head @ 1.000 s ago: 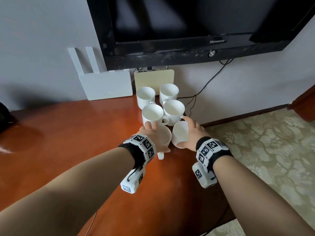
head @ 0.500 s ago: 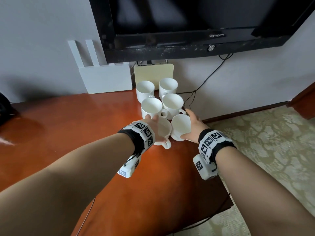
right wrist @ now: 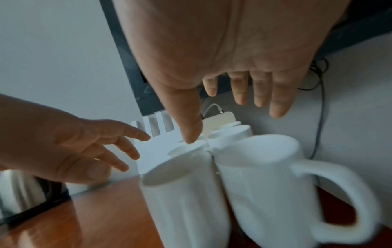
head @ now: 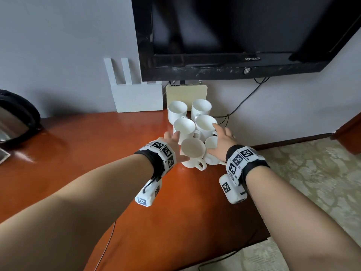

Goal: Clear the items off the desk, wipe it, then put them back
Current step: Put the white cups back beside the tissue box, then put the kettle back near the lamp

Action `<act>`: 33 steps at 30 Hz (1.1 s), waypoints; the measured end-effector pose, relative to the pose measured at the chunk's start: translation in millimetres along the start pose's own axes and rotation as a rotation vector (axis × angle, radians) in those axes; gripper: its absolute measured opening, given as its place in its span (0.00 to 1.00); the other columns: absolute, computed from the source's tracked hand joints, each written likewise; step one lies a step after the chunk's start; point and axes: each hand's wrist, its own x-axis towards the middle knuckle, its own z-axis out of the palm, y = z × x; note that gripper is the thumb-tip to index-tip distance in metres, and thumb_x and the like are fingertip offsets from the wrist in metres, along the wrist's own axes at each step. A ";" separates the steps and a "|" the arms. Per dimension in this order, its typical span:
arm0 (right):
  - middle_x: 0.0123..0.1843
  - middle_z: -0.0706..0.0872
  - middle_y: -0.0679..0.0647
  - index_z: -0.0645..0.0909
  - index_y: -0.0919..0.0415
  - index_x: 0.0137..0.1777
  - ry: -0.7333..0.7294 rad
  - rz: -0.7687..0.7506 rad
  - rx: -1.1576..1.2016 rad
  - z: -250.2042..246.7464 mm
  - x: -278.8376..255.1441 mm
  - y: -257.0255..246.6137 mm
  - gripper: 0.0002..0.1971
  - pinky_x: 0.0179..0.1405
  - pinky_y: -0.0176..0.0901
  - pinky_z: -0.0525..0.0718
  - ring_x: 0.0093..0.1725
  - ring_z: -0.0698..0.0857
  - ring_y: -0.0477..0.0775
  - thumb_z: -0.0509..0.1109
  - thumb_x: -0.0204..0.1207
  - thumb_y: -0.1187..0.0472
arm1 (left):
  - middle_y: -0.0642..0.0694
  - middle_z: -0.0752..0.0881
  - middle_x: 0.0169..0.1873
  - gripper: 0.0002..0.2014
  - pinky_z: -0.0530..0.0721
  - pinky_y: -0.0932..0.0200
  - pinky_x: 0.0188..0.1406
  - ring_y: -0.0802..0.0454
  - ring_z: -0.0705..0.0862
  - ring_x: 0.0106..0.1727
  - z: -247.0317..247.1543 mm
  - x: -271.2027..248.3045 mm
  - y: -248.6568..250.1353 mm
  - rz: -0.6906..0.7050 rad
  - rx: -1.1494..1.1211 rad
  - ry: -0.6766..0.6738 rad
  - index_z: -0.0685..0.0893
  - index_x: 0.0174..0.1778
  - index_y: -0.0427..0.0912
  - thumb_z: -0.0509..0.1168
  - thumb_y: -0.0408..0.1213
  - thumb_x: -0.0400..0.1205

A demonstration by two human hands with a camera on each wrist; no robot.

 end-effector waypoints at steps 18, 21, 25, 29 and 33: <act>0.83 0.49 0.53 0.43 0.48 0.83 -0.034 -0.484 -0.159 27.4 -40.6 -232.7 0.43 0.78 0.58 0.64 0.82 0.53 0.58 0.69 0.76 0.50 | 0.43 0.63 0.75 0.44 0.71 0.45 0.74 0.42 0.64 0.77 -59.8 -125.9 -203.5 -0.372 -0.119 0.291 0.53 0.82 0.46 0.67 0.59 0.76; 0.83 0.50 0.54 0.44 0.50 0.83 -0.069 -0.542 -0.150 44.3 -50.0 -269.4 0.42 0.76 0.54 0.64 0.82 0.54 0.58 0.69 0.77 0.51 | 0.43 0.64 0.75 0.42 0.71 0.46 0.72 0.42 0.66 0.76 -61.8 -147.4 -247.2 -0.461 -0.114 0.317 0.55 0.81 0.46 0.67 0.58 0.77; 0.82 0.52 0.56 0.45 0.49 0.83 -0.119 -0.568 -0.146 62.2 -56.0 -314.3 0.42 0.76 0.53 0.64 0.81 0.57 0.60 0.68 0.77 0.52 | 0.41 0.65 0.75 0.41 0.72 0.45 0.72 0.40 0.68 0.74 -71.8 -168.6 -309.7 -0.571 -0.135 0.338 0.57 0.80 0.46 0.68 0.56 0.76; 0.82 0.55 0.57 0.46 0.48 0.83 -0.123 -0.546 -0.143 75.3 -50.0 -358.8 0.41 0.78 0.56 0.65 0.80 0.60 0.62 0.68 0.77 0.50 | 0.40 0.68 0.73 0.38 0.75 0.45 0.69 0.39 0.72 0.71 -90.1 -178.7 -375.8 -0.642 -0.191 0.342 0.61 0.79 0.44 0.68 0.54 0.76; 0.81 0.57 0.58 0.50 0.50 0.83 -0.114 -0.504 -0.122 89.9 -39.9 -409.6 0.39 0.78 0.58 0.64 0.80 0.60 0.62 0.67 0.77 0.51 | 0.40 0.67 0.74 0.38 0.75 0.47 0.67 0.38 0.73 0.71 -108.9 -176.6 -434.8 -0.627 -0.232 0.345 0.60 0.80 0.46 0.69 0.49 0.76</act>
